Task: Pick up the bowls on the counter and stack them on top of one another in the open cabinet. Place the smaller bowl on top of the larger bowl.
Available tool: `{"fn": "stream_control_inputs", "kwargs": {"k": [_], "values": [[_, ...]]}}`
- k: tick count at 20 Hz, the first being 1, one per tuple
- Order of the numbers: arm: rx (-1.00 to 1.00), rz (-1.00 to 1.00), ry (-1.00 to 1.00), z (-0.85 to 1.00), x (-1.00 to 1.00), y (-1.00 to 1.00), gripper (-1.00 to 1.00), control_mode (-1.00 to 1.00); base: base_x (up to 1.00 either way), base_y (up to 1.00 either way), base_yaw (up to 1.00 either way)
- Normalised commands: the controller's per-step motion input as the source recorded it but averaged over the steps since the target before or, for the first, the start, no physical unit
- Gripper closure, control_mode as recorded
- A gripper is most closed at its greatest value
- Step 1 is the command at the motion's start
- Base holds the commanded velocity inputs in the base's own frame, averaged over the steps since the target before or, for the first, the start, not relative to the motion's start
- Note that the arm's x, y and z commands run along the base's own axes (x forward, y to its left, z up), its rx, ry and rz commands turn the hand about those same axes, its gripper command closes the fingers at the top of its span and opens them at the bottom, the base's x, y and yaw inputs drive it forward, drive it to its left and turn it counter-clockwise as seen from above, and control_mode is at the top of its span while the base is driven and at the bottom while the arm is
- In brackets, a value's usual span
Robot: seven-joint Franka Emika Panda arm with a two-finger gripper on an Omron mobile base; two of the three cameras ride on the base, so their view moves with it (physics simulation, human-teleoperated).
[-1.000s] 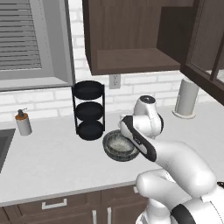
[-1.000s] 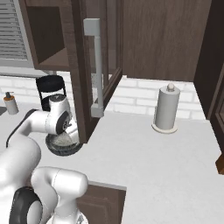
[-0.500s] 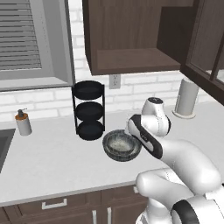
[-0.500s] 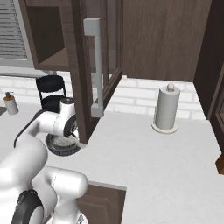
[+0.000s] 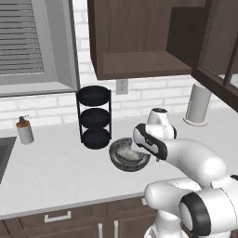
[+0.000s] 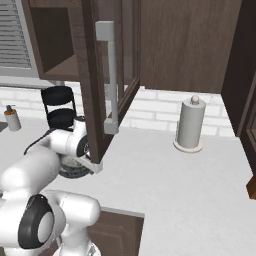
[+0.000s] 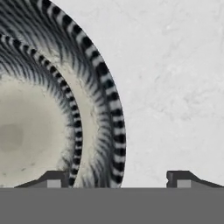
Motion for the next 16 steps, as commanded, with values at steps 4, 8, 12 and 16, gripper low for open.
{"fn": "stream_control_inputs", "kwargs": {"k": [4,8,12,16], "values": [[0.0,0.05,0.1,-0.22,0.26,0.15,-1.0,-1.0,0.0,0.0,0.0],[0.0,0.02,0.02,-0.23,0.23,0.17,1.0,-1.0,0.0,0.0,0.0],[0.0,0.0,0.0,-0.29,0.01,0.01,1.0,-1.0,0.0,0.0,0.0],[0.0,0.0,-0.04,-0.04,-0.1,0.0,1.0,-1.0,0.0,0.0,0.0]]}}
